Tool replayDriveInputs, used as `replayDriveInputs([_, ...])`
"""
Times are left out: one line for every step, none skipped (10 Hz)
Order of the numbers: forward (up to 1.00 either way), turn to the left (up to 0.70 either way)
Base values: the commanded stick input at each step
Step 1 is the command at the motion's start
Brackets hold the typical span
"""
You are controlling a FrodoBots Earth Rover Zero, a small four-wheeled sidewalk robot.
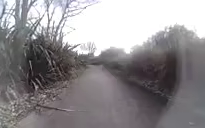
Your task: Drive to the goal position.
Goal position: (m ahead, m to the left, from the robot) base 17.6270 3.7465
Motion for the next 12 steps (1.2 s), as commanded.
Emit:
replayDriveInputs([0.70, 0.00])
replayDriveInputs([0.70, 0.00])
replayDriveInputs([0.70, 0.00])
replayDriveInputs([0.70, 0.00])
replayDriveInputs([0.70, 0.00])
replayDriveInputs([0.70, 0.00])
replayDriveInputs([0.70, -0.03])
replayDriveInputs([0.70, -0.13])
replayDriveInputs([0.70, -0.35])
replayDriveInputs([0.70, -0.35])
replayDriveInputs([0.70, -0.35])
replayDriveInputs([0.70, -0.35])
